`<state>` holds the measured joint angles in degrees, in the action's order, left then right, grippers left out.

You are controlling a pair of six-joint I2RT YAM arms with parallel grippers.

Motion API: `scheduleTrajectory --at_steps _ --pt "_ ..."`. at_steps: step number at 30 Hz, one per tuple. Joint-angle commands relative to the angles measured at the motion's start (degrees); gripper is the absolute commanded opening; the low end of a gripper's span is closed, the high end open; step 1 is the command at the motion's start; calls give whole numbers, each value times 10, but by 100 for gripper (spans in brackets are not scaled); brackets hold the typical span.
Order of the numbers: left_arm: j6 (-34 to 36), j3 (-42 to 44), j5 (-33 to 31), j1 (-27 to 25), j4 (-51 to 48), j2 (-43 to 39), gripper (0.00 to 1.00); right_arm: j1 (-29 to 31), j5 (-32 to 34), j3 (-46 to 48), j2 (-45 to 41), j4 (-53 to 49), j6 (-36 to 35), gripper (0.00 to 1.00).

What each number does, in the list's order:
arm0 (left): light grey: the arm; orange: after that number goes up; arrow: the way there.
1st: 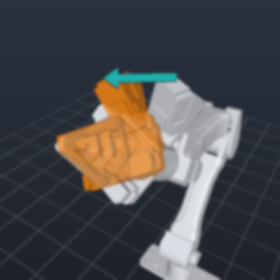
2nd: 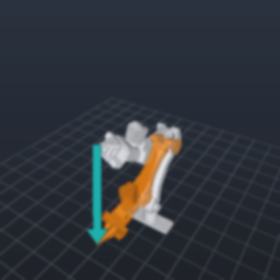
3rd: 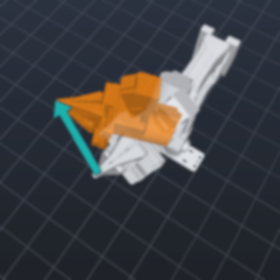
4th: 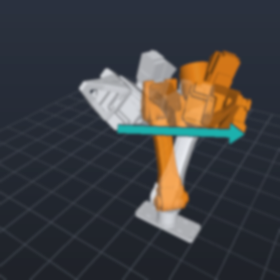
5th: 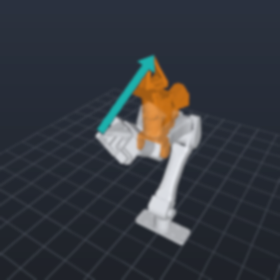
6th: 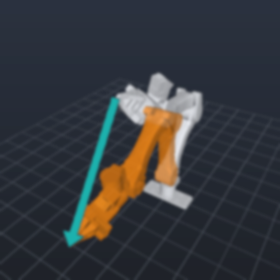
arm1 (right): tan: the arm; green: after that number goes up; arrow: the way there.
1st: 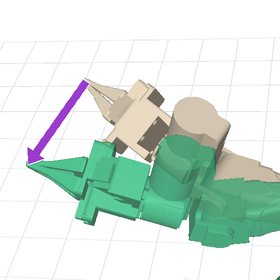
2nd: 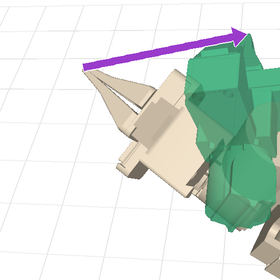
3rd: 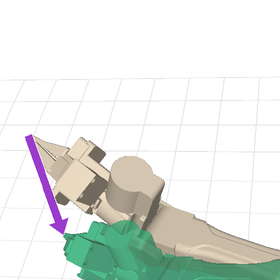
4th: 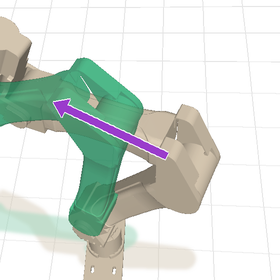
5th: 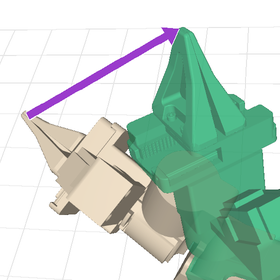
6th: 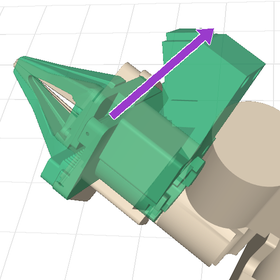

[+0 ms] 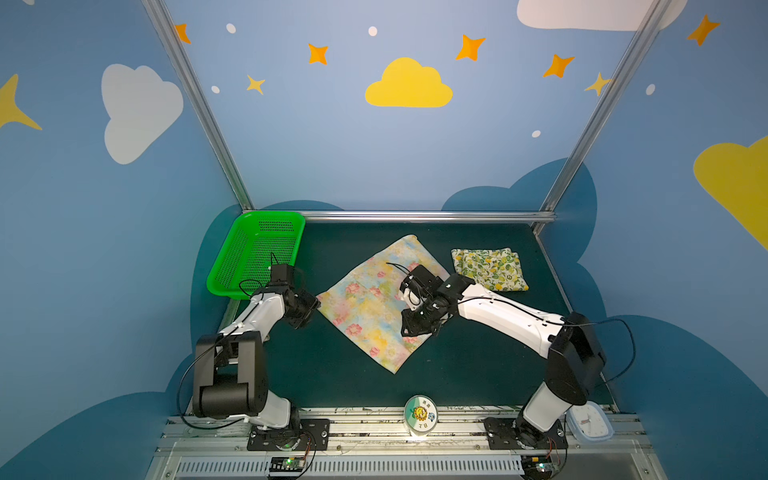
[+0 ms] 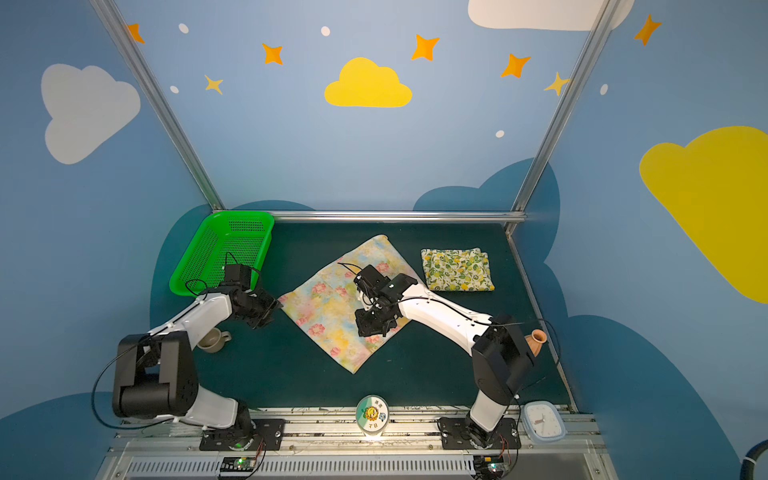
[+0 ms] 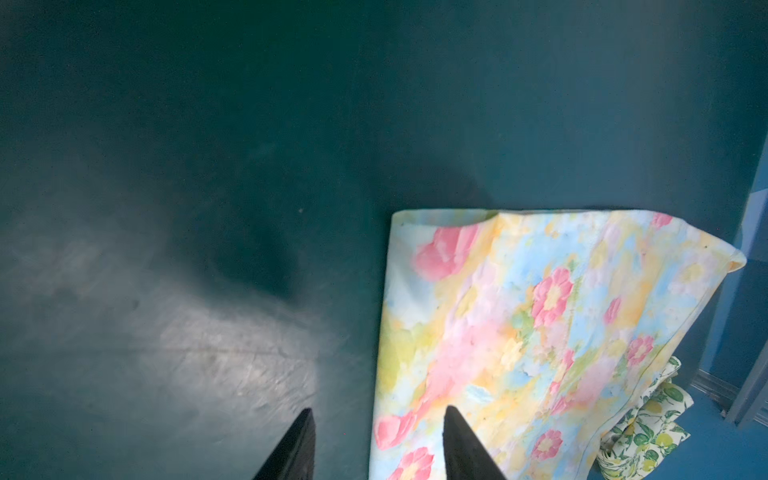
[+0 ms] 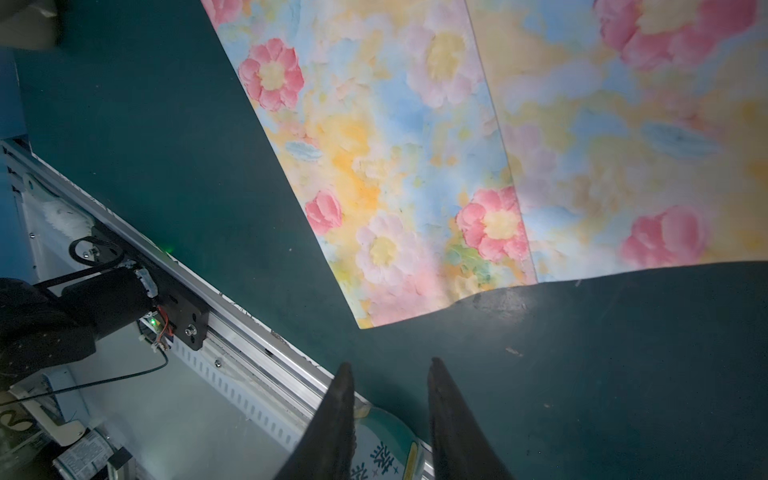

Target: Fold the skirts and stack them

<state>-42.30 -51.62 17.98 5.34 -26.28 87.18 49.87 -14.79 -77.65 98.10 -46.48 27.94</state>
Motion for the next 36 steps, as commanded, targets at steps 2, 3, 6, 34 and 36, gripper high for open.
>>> scheduleTrajectory --at_steps 2,3,6,34,36 --pt "43 -26 -50 1 26 27 49 1 -42 -12 23 12 11 31" --pt "46 -31 -51 1 26 35 49 1 -45 -15 27 11 10 31" --pt "55 -38 -49 1 34 56 49 -1 -51 -26 40 8 7 31" --pt "62 -26 -72 -20 29 23 49 -20 -72 -20 54 16 24 31" --pt "58 -23 -71 -23 21 4 49 -21 -73 -17 53 18 25 31"
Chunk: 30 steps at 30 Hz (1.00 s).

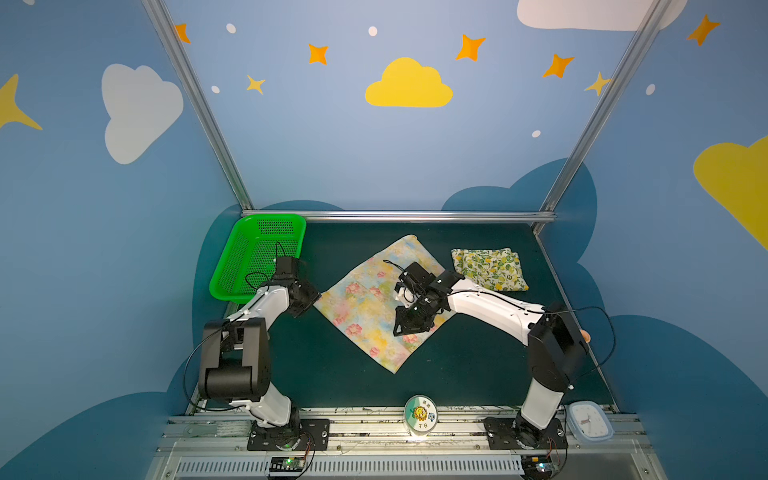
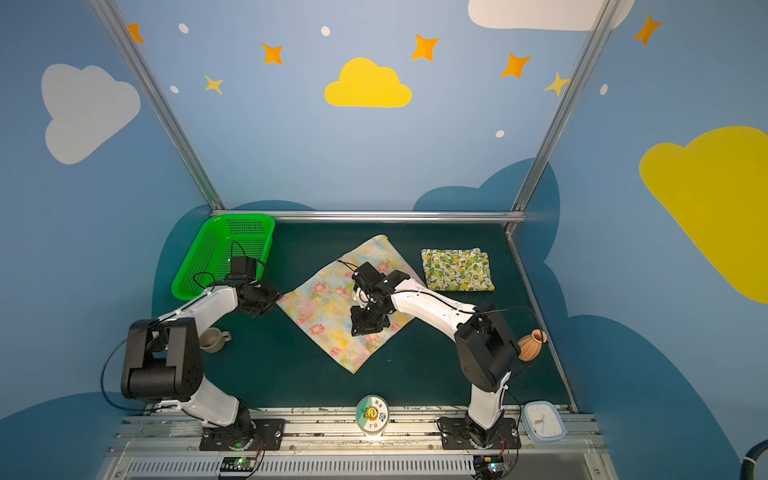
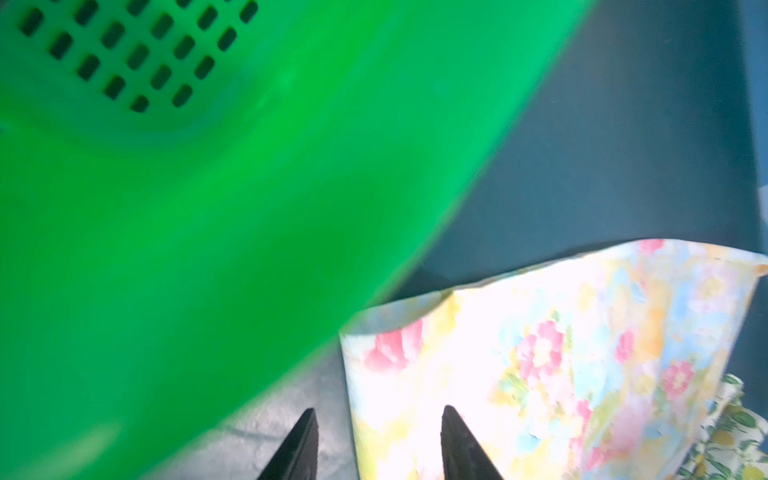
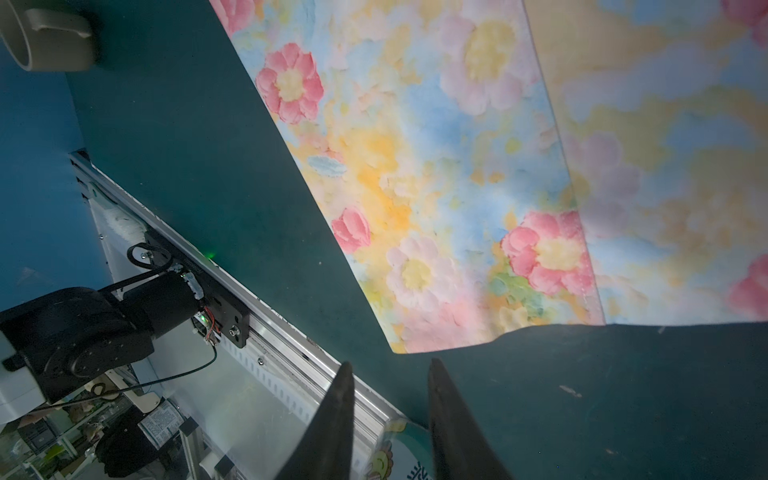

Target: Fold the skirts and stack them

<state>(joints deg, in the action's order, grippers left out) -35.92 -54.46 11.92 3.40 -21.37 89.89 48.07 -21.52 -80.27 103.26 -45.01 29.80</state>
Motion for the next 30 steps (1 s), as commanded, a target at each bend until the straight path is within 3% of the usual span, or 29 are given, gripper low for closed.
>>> scheduleTrajectory --at_steps 1,12,18,30 --pt "-9 11 -8 -6 -31 -34 49 -2 -5 12 0 5 8 31" --pt "-48 93 -8 -26 -26 -70 47 -1 -27 29 3 24 18 31" --pt "-45 92 -14 -27 16 -34 54 -3 -27 27 4 21 17 31" --pt "-42 72 -56 -28 90 24 52 -4 -27 23 9 5 17 31"
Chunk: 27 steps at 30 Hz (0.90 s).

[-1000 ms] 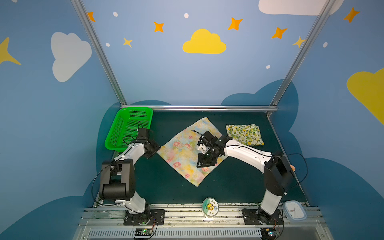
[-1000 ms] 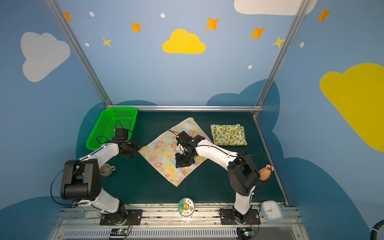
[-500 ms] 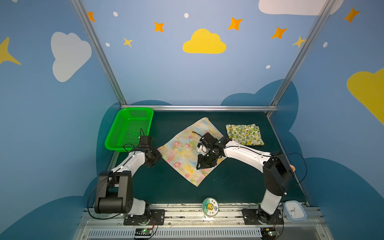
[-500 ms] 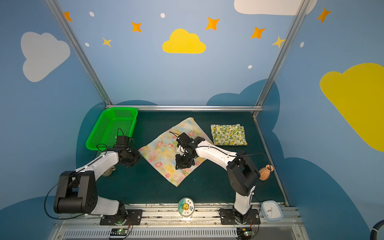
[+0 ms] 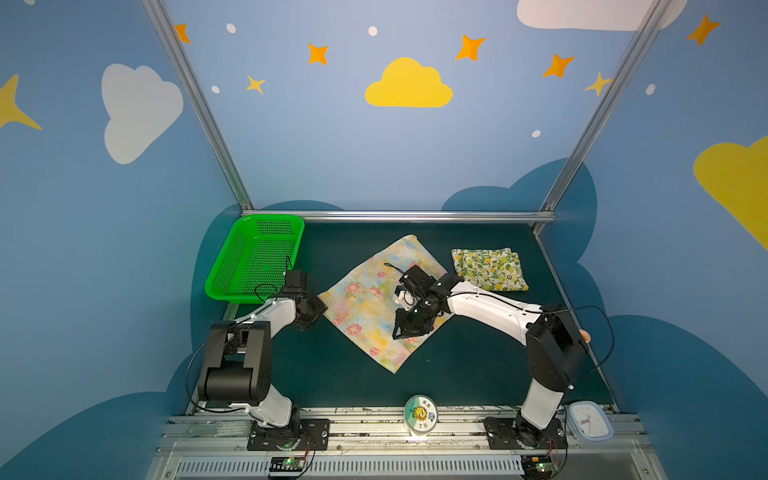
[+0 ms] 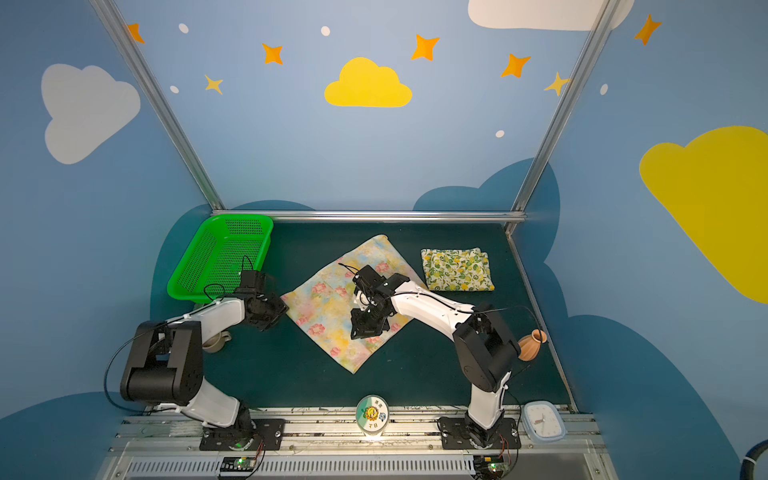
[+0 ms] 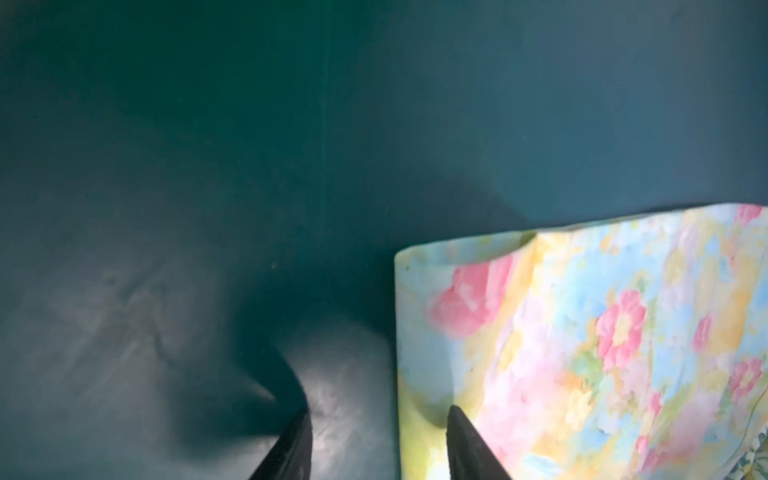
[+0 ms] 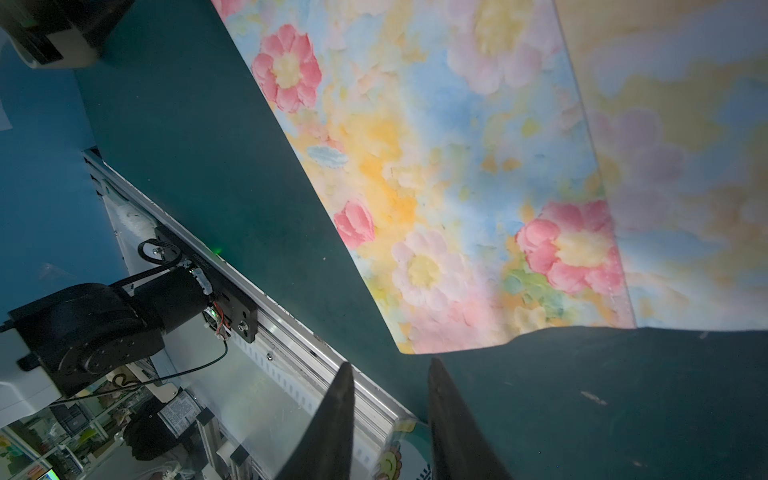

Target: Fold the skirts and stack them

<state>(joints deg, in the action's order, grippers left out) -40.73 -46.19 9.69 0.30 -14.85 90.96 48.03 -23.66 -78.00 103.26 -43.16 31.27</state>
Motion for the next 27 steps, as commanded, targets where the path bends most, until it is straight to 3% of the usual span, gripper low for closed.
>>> scheduleTrajectory --at_steps 1,17,23,27 --pt "7 -11 -35 2 28 16 52 -3 -5 0 10 -14 2 31" --pt "19 -41 -70 2 42 61 40 10 4 -8 18 -34 -9 31" --pt "23 -51 -73 3 44 67 24 45 55 -17 15 -76 -38 31" --pt "24 -55 -63 2 47 69 12 87 117 -31 20 -110 -66 37"
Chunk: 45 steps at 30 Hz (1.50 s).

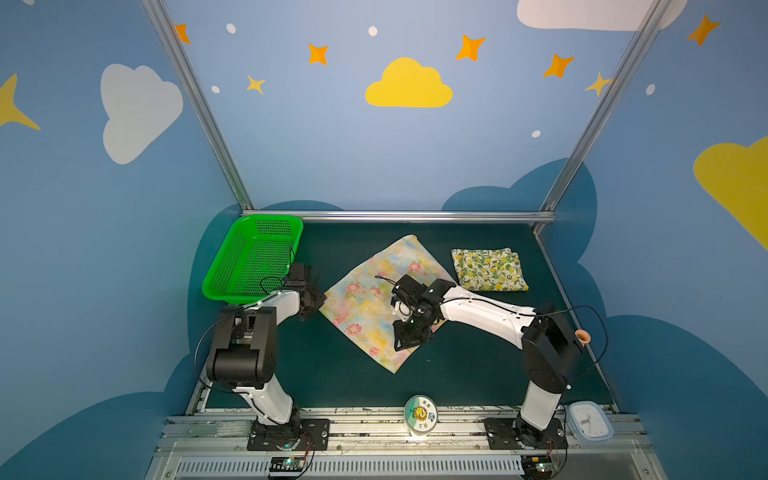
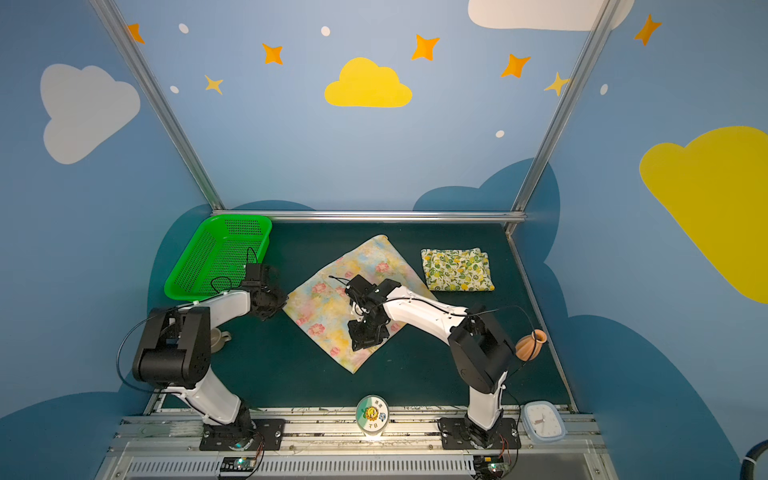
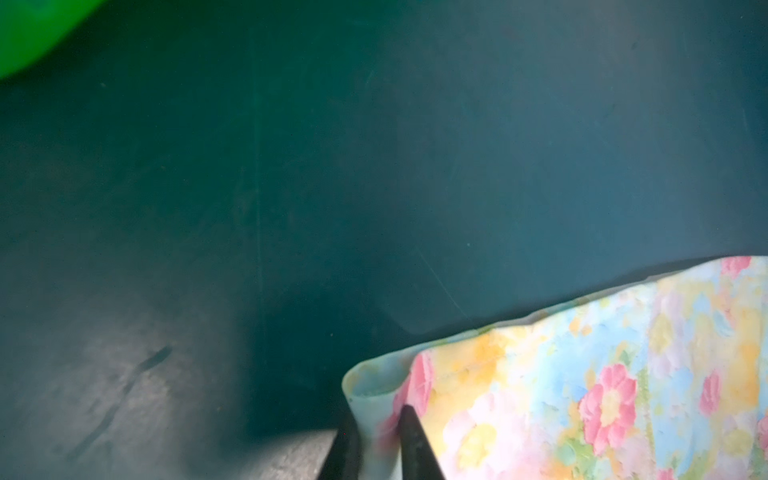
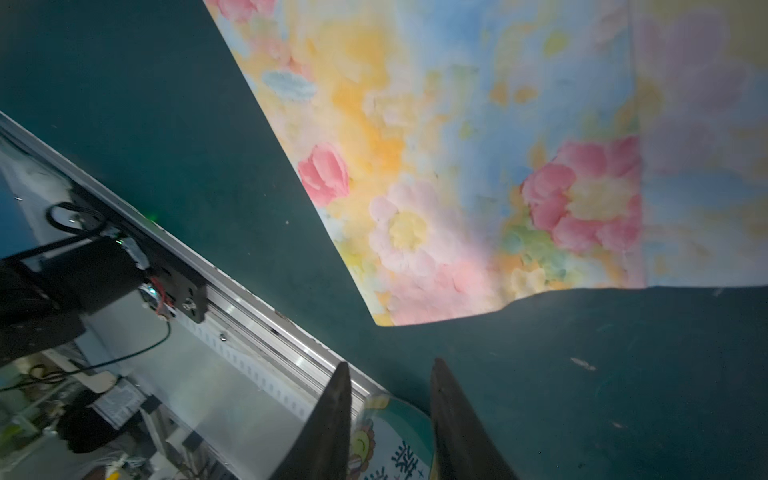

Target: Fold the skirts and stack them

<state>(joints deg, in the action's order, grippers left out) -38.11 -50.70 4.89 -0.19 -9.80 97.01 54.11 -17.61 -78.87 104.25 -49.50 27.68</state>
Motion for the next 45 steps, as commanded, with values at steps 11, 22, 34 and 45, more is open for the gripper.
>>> scheduleTrajectory --at_steps 11,22,34,45 --pt "0 -25 2 2 -12 -1 4 139 182 -118 93 -112 -91 46" --pt "-4 -32 12 0 -18 -4 4 156 226 -134 161 -87 -104 44" --pt "-9 -37 17 -2 -21 0 4 165 265 -151 188 -85 -111 43" --pt "-11 -37 19 -2 -21 -4 4 175 276 -157 205 -87 -112 40"
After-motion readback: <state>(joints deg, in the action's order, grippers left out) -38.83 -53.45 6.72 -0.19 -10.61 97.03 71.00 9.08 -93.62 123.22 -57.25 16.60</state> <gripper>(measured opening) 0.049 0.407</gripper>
